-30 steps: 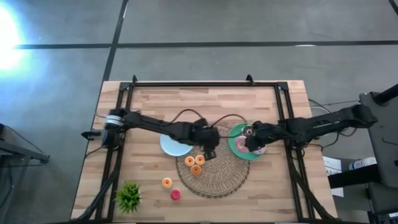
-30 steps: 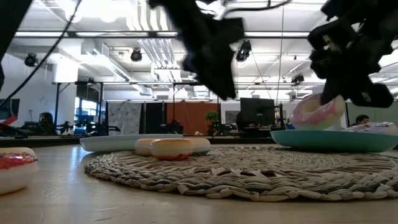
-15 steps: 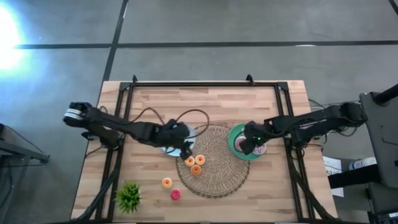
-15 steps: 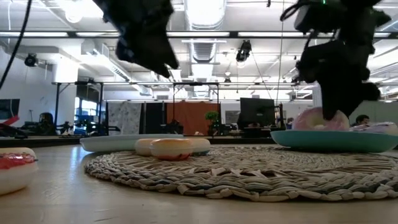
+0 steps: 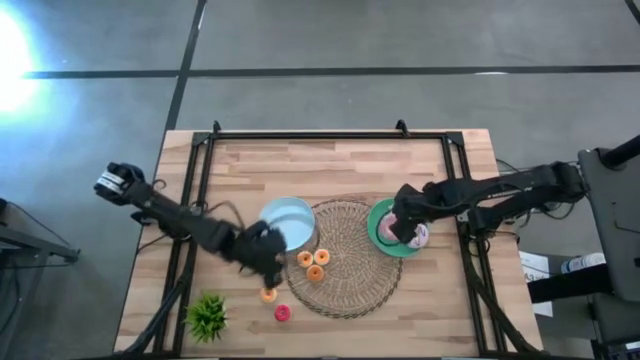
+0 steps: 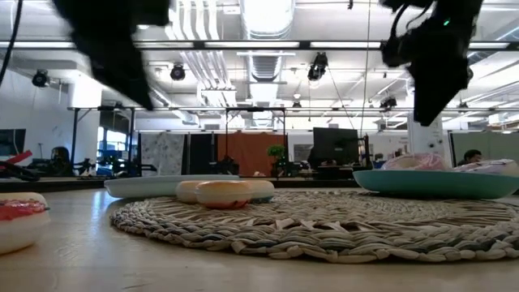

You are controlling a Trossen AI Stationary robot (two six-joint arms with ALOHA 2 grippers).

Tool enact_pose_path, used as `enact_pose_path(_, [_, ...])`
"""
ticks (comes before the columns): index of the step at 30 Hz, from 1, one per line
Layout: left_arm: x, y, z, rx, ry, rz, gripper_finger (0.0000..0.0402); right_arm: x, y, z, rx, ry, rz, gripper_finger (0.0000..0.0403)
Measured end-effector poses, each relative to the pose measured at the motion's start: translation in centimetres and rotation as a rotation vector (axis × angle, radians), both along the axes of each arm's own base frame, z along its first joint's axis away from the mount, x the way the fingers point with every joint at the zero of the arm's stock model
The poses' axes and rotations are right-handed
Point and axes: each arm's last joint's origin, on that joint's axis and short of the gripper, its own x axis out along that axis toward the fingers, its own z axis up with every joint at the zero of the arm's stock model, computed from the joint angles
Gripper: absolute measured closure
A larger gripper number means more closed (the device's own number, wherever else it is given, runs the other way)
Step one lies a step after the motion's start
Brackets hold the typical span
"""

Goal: Pick & Place donuts
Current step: Put the small white donut on the blue plate

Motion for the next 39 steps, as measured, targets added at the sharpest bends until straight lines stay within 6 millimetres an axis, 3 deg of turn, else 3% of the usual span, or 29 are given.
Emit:
enact_pose_path(4, [-2.4,-3.1,-0.9,0.020,0.119,-0.079,0.0230,-0.4,0.6,0.7,-0.042,-0.021,0.085,0.0202])
enact_pose_path(8, [-3.3,-5.4,-1.4,-0.021,0.137,-0.157,0.0230,-0.3,0.6,0.4,-0.060,0.002,0.121,0.0202])
enact_pose_path(15, [-2.0,-7.5,-3.0,-0.133,0.137,-0.236,0.0230,0.1,0.6,-0.5,-0.071,0.035,0.146,0.0202])
enact_pose_path(19, [-1.5,-9.1,-4.2,-0.025,0.223,-0.329,0.0234,0.0,0.6,-0.8,-0.076,0.040,0.146,0.0202])
enact_pose_path(25, [-0.9,-9.7,-5.2,0.248,0.377,-0.296,0.0251,-0.2,0.5,-1.2,-0.081,0.051,0.135,0.0202])
enact_pose_path(33, [0.0,-11.3,-4.3,0.220,0.331,-0.310,0.0260,-0.2,0.5,-1.3,-0.089,0.053,0.134,0.0202])
enact_pose_path(39, [-0.2,-11.8,-5.4,0.222,0.353,-0.288,0.0260,-0.2,0.4,-1.3,-0.115,0.048,0.126,0.0202])
